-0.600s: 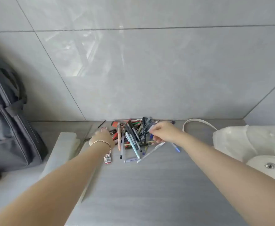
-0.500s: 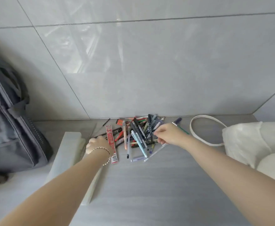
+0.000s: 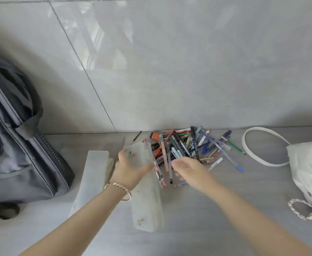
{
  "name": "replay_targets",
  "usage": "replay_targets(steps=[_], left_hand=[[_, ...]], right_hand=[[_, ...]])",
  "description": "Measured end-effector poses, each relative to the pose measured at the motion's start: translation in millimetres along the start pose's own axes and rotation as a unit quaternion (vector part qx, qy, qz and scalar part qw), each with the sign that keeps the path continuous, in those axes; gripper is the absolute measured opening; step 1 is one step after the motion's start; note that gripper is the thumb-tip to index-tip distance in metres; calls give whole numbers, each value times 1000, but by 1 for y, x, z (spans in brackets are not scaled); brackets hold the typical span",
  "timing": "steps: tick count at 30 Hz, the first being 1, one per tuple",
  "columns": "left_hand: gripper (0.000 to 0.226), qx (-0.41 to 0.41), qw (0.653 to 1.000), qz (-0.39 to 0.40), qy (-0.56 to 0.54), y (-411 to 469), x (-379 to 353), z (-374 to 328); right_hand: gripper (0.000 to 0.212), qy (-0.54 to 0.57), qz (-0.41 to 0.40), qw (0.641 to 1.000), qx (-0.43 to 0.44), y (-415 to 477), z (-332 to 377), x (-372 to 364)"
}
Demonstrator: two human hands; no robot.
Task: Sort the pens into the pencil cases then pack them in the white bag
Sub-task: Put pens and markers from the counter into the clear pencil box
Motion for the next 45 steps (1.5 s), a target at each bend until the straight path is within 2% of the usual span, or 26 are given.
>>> replay_targets(steps=[3,6,9,14,17,20,21,23,25,28,31,33,36,39,40,42,45], left_hand=[[111,-3,994,-15,-110,-7,2,-17],[93,12,983,-22,-183,-14,-7,-23],[95,51,978,-33,-198,-23,-19,-22],[92,39,980,-44,-191,-43,-44,-27],[79,22,964,-1,-264,-42,-57,-25],[48,30,914,72,-398,-46,-66,-22],[43,43,892,99,-438,-46,-68,-19],[40,102,876,124,-455,-48,-72,-11],[45,169,881,107,-428,-52,-76,-2],[58,217,921,23,-322,-53,-75,2],[63,178,948,-81,-252,-56,-63,1],[70,135,954,-99,-248,-58,-63,2],[59,95,962,-111,-231,-55,-53,1],[69,154,962,-108,-199,-41,-39,9],[68,161,963,-107,-186,-35,-35,11],[65,150,966,-123,-172,-22,-26,15],[59,134,969,-141,-151,-19,-12,6]], right_hand=[[41,-2,43,999,16,-12,20,-22],[40,-85,1,992,91,-21,27,-28],[45,-163,-26,979,121,-28,22,-21],[45,-224,-22,965,134,-40,5,-10],[42,-170,-57,978,106,-43,-12,8],[36,-45,-90,994,33,-49,-41,32],[35,-24,-99,995,20,-52,-49,37],[31,-24,-118,993,19,-58,-57,44],[31,-53,-124,990,26,-61,-58,45],[33,-72,-122,989,36,-60,-58,38],[38,-56,-127,989,46,-62,-56,26],[41,-74,-123,988,57,-63,-51,17],[37,-81,-132,985,75,-61,-40,15],[29,31,-91,994,48,-47,-35,17],[30,36,-63,997,34,-39,-38,16],[35,-28,-29,999,20,-17,-45,15],[31,-112,-112,987,37,21,-42,26]])
Point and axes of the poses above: each hand's wrist, its own y-axis towards the middle knuckle, its own x-axis out of the back of the hand, z = x × y, the point moved 3 cm from there along y, towards the middle knuckle, and after that the axes turned 1 degree about -x, right-handed, at the moved point
